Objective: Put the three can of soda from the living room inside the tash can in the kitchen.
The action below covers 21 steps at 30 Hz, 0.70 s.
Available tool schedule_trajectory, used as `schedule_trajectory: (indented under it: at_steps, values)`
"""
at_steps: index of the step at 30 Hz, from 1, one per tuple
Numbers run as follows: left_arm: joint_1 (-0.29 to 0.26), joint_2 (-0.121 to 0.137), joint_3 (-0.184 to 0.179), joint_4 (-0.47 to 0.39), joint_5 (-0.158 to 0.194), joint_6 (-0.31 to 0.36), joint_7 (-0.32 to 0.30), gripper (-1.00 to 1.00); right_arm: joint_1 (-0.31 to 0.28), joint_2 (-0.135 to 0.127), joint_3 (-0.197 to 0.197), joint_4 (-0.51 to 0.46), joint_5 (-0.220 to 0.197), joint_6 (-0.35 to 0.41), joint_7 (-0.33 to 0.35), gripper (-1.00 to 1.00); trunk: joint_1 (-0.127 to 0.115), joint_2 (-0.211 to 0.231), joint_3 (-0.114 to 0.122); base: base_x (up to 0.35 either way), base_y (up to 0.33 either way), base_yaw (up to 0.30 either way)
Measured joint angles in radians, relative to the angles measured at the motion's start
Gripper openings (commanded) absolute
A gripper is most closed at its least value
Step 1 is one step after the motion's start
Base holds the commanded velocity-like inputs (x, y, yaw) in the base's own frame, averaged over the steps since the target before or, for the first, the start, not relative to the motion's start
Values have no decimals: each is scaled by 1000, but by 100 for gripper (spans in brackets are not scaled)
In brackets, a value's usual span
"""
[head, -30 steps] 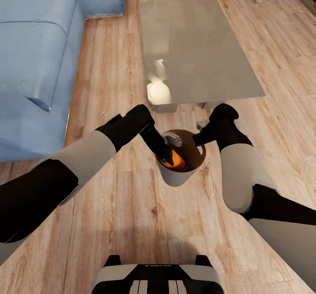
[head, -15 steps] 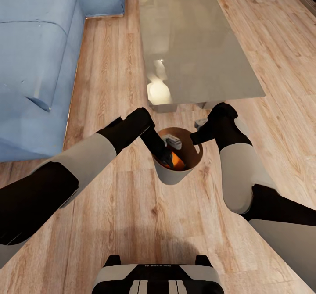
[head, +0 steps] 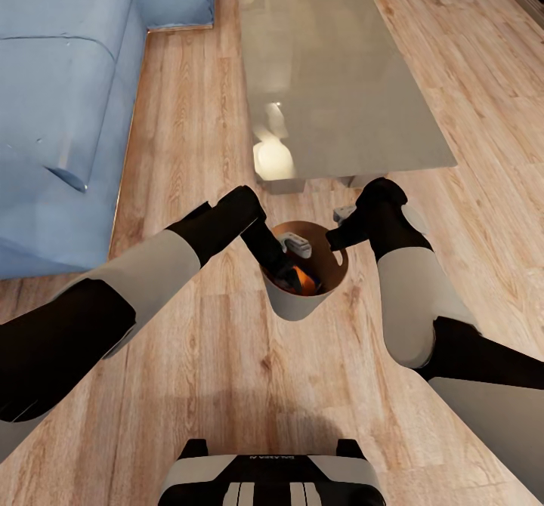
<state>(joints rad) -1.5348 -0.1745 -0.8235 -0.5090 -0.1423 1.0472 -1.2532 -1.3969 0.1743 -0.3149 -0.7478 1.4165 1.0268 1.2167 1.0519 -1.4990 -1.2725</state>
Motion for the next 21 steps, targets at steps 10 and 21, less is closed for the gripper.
schedule_trajectory:
  at_steps: [10,21]
  values:
    - [0,11,8,-19,4,0,-5,100,1,0,-1,-10,-10,6,-1,-100,0,0,0,0,0,0]
    - [1,253,395,-423,7,-1,-55,100,6,0,-5,-17,5,6,-2,-100,0,0,0,0,0,0]
